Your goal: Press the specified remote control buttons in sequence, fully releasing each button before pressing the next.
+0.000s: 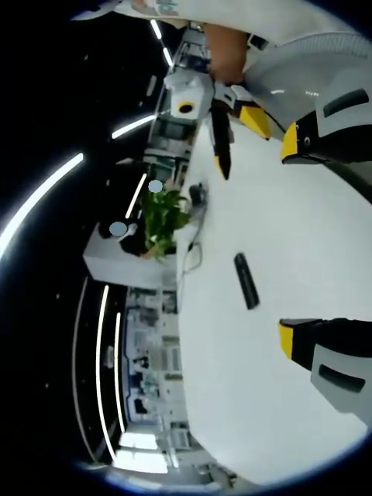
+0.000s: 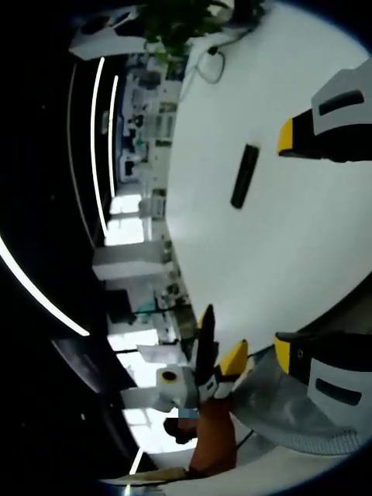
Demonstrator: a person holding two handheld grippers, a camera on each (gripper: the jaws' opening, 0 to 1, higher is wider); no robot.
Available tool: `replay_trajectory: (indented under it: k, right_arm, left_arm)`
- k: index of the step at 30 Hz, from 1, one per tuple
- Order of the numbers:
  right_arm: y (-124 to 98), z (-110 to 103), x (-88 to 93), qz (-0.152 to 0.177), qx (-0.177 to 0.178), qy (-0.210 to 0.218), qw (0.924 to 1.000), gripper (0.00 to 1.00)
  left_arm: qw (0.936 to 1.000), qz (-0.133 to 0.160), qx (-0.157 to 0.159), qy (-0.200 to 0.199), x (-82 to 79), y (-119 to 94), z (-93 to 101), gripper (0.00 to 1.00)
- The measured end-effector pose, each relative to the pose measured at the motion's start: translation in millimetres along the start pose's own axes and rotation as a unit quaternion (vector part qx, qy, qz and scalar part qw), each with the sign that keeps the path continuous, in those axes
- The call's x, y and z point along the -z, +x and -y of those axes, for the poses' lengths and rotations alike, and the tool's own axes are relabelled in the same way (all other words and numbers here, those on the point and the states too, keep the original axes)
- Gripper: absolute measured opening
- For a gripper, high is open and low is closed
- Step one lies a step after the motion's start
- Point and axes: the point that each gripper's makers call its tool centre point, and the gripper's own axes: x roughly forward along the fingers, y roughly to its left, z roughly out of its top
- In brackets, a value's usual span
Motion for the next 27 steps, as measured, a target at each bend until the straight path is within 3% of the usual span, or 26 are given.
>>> replay_trajectory:
  k: [27]
  right_arm:
    - [0.8, -1.9, 1.5, -0.003, 0.000, 0.000, 1.0000, 0.91]
  left_arm:
    - [1.0000, -0.004, 0.002, 0.001, 1.3, -0.4, 2.9, 0.84]
